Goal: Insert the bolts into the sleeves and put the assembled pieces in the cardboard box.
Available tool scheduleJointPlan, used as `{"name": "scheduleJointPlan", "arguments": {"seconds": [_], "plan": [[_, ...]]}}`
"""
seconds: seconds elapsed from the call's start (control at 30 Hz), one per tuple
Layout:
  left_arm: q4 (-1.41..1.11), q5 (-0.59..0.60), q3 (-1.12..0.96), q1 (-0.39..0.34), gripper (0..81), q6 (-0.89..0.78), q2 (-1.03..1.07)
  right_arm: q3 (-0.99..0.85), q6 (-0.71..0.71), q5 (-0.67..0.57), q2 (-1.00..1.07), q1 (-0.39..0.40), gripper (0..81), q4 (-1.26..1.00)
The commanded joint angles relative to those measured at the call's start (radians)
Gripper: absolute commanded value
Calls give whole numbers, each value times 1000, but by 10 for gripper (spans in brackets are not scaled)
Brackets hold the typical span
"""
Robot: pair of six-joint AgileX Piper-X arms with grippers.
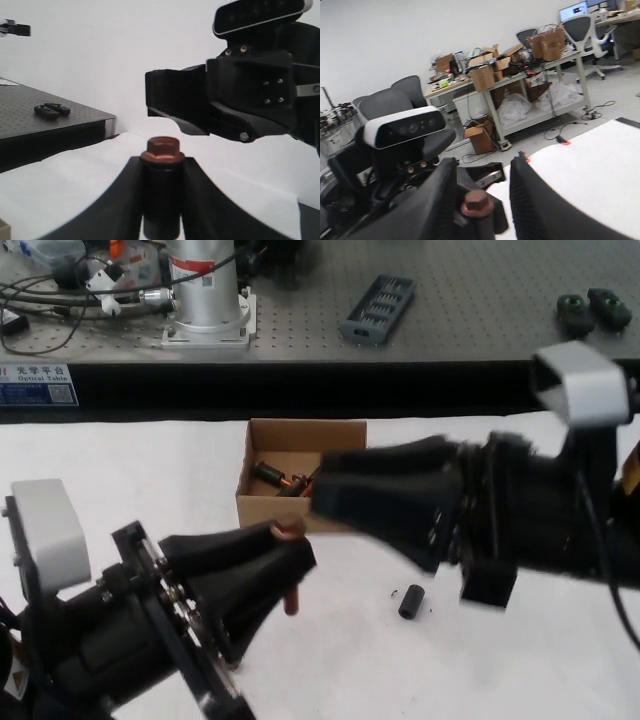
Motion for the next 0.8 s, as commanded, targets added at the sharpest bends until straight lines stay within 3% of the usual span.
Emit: {"name": "scheduleJointPlan", "arguments": {"seconds": [0.0, 0.1, 0.23, 0.33, 0.47, 0.63, 0.77], "plan": [[0, -160, -28, 2, 6, -66, -14, 0, 1, 7, -9, -64, 164, 2], [118, -196, -77, 2, 6, -144, -12, 3, 1, -4, -36, -135, 14, 20], [416, -196, -204, 2, 6, -138, -9, 7, 1, -60, -94, -232, 37, 112], [690, -196, -345, 2, 6, -39, -7, 7, -18, -68, -145, -287, 37, 227], [1051, -200, -549, 11, 6, 104, 27, 7, -184, -56, -219, -345, 37, 424], [1212, -200, -763, 63, 6, 133, 155, 7, -376, 44, -298, -384, 37, 730], [1333, -194, -953, 116, 6, 93, 290, 7, -493, 200, -364, -392, 37, 963]]}}
